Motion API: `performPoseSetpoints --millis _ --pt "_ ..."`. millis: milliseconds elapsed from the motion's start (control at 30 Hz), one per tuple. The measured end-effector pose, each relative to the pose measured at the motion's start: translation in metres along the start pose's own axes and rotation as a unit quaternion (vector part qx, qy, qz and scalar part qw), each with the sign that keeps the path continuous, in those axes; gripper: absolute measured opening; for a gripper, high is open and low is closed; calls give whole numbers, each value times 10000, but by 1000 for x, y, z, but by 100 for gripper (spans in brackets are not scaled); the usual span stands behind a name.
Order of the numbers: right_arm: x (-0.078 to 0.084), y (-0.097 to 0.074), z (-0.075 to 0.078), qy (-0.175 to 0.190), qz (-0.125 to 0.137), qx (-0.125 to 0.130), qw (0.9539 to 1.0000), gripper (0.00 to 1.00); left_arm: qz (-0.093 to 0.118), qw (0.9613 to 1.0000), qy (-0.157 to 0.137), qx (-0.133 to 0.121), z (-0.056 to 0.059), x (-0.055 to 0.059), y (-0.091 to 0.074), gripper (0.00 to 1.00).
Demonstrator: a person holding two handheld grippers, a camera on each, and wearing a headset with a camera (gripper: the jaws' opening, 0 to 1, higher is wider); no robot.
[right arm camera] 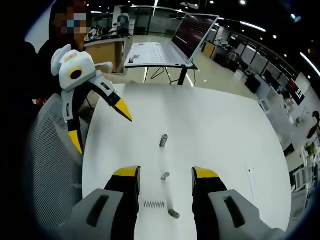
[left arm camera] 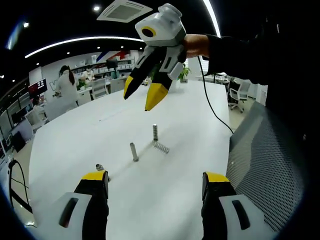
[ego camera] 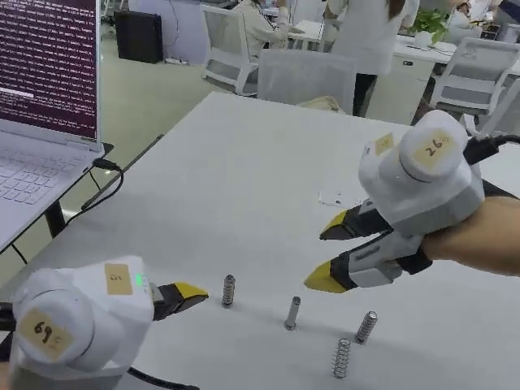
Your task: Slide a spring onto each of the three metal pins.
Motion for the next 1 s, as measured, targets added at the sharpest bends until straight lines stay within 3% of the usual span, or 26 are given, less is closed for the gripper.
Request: performPoseSetpoints --millis 433,733,1000 --pt "45 -37 -12 453 237 360 9980 38 -118 9998 14 152 21 -10 14 71" --pt "80 -45 -22 749 210 445 9960 38 -280 9992 94 285 29 -15 32 68" --pt "92 -44 -26 929 298 437 9943 39 -521 9980 140 320 40 -17 57 66"
Point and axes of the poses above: the centre of the closed fingertips' face, and the gripper's own axes: y roughly forward along the fingers, z roughly to its right, x roughly out of its underside, the point moved 1 cm from there along -y, roughly backward along the fingers, and after that the axes turned 7 degrees about -x, right-handed, at the moved point
